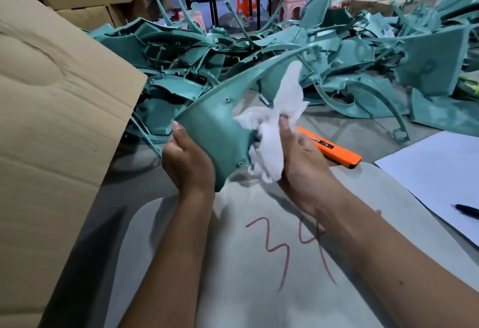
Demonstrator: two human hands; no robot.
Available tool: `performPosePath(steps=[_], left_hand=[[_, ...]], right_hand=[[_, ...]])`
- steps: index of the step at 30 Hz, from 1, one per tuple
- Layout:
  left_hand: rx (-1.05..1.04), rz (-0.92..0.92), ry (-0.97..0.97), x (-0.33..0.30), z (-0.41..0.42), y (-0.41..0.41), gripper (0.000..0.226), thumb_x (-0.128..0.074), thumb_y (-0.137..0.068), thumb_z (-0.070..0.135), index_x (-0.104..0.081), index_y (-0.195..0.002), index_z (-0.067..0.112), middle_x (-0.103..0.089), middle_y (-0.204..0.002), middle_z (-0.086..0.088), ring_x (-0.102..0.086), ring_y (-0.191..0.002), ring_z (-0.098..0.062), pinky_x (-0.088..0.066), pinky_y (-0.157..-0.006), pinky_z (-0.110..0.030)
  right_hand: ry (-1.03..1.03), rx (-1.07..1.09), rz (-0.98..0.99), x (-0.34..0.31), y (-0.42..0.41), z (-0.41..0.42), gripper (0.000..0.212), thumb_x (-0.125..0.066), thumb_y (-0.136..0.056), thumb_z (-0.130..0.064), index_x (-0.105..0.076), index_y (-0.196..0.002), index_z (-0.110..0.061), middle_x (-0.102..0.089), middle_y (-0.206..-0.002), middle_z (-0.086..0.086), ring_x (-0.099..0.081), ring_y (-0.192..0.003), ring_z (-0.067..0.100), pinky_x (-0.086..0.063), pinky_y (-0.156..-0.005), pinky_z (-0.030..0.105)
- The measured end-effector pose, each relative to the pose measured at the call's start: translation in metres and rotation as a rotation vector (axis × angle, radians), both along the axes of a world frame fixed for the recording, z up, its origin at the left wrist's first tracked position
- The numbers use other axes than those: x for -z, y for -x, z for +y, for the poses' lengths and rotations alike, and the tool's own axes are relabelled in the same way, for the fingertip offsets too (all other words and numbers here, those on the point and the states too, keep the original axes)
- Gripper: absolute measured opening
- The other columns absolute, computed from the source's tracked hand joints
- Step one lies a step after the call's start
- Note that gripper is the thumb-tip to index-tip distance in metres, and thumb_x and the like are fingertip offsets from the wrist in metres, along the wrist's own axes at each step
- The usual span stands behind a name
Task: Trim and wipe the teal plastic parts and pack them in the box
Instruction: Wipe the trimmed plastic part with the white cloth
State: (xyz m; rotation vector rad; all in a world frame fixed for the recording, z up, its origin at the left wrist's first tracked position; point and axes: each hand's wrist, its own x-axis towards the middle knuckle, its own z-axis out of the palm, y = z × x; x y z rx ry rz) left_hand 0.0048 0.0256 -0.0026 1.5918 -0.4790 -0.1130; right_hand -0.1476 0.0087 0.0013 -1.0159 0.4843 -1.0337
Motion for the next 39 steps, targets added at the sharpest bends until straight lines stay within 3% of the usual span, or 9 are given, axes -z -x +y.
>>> performPosePath(steps=[5, 9, 14, 19, 22, 25, 29, 33, 39], left_hand=[[-0.028, -0.083, -0.002, 0.005, 0.001, 0.005, 0.054, -0.036, -0.11, 0.04, -0.068, -0.09, 0.002, -0.074, -0.096, -0.02, -0.064, -0.091, -0.037, -0.034, -0.067, -0.028], [0.17, 0.229, -0.088, 0.006, -0.004, 0.008, 0.052, -0.039, -0.107, 0.051, -0.061, -0.08, 0.012, -0.069, -0.084, -0.004, -0.066, -0.087, -0.027, -0.043, -0.062, -0.03], [0.314, 0.426, -0.048, 0.011, -0.007, 0.017, 0.053, -0.042, -0.106, 0.051, -0.068, -0.108, 0.005, -0.074, -0.105, -0.015, -0.07, -0.1, -0.034, -0.057, -0.094, -0.051], [0.549, 0.759, 0.027, 0.005, -0.001, -0.003, 0.049, -0.031, -0.109, 0.051, -0.048, -0.08, 0.014, -0.042, -0.046, -0.002, -0.04, -0.032, -0.01, -0.032, -0.035, -0.014], [0.79, 0.877, -0.107, -0.005, 0.008, -0.004, 0.033, -0.032, -0.108, 0.021, -0.045, -0.079, 0.015, -0.039, -0.048, 0.002, -0.034, -0.031, -0.005, -0.025, -0.03, -0.013], [1.133, 1.08, -0.264, -0.01, 0.017, 0.013, 0.018, -0.038, -0.094, 0.016, -0.053, -0.088, 0.008, -0.046, -0.061, -0.003, -0.042, -0.036, -0.005, -0.034, -0.03, -0.012], [1.331, 1.068, -0.363, -0.009, 0.023, 0.023, 0.037, -0.043, -0.089, 0.026, -0.064, -0.101, -0.001, -0.068, -0.079, -0.016, -0.06, -0.049, -0.012, -0.05, -0.042, -0.016], [1.325, 1.123, -0.148, -0.01, 0.017, 0.014, 0.064, -0.036, -0.095, 0.055, -0.076, -0.119, 0.011, -0.07, -0.121, -0.023, -0.072, -0.097, -0.043, -0.061, -0.076, -0.037], [1.216, 0.861, 0.129, -0.002, 0.011, 0.016, 0.074, -0.052, -0.092, 0.065, -0.054, -0.143, 0.012, -0.063, -0.138, -0.019, -0.06, -0.128, -0.039, -0.047, -0.106, -0.059]], right_hand=[[0.362, 0.13, 0.239, 0.01, -0.003, 0.0, 0.025, -0.065, -0.097, -0.021, -0.062, -0.073, -0.019, -0.056, -0.064, -0.003, -0.047, -0.06, 0.011, -0.039, -0.058, 0.026], [0.309, 0.273, 0.285, 0.003, -0.001, -0.002, 0.043, -0.065, -0.094, -0.035, -0.053, -0.063, -0.008, -0.048, -0.062, 0.004, -0.042, -0.058, 0.017, -0.034, -0.052, 0.032], [0.498, 0.509, 0.423, 0.003, 0.002, -0.004, 0.054, -0.056, -0.101, -0.046, -0.033, -0.058, -0.025, -0.033, -0.051, -0.015, -0.028, -0.051, 0.004, -0.025, -0.05, 0.02], [0.043, 0.591, 0.108, 0.003, 0.007, -0.02, 0.04, -0.048, -0.108, -0.045, -0.064, -0.1, -0.009, -0.06, -0.083, 0.011, -0.053, -0.076, 0.022, -0.044, -0.07, 0.04], [0.117, 0.385, -0.021, 0.004, 0.016, -0.032, 0.04, -0.05, -0.106, -0.044, -0.061, -0.128, -0.012, -0.073, -0.11, 0.006, -0.068, -0.099, 0.023, -0.055, -0.088, 0.045], [0.269, 0.274, 0.069, 0.009, 0.019, -0.036, 0.059, -0.064, -0.1, -0.045, -0.051, -0.137, -0.002, -0.066, -0.096, -0.009, -0.061, -0.082, 0.004, -0.051, -0.074, 0.023], [0.333, 0.244, 0.138, 0.009, 0.027, -0.037, 0.006, -0.079, -0.09, -0.024, -0.079, -0.096, -0.025, -0.077, -0.085, -0.006, -0.07, -0.073, 0.007, -0.055, -0.065, 0.023], [0.187, 0.43, 0.088, 0.005, 0.031, -0.041, 0.006, -0.078, -0.092, -0.026, -0.08, -0.092, -0.021, -0.078, -0.094, 0.002, -0.071, -0.085, 0.019, -0.059, -0.077, 0.036], [0.024, 0.665, 0.133, 0.009, 0.032, -0.048, 0.031, -0.07, -0.098, -0.039, -0.07, -0.073, -0.021, -0.057, -0.071, -0.002, -0.047, -0.068, 0.014, -0.037, -0.061, 0.029]])
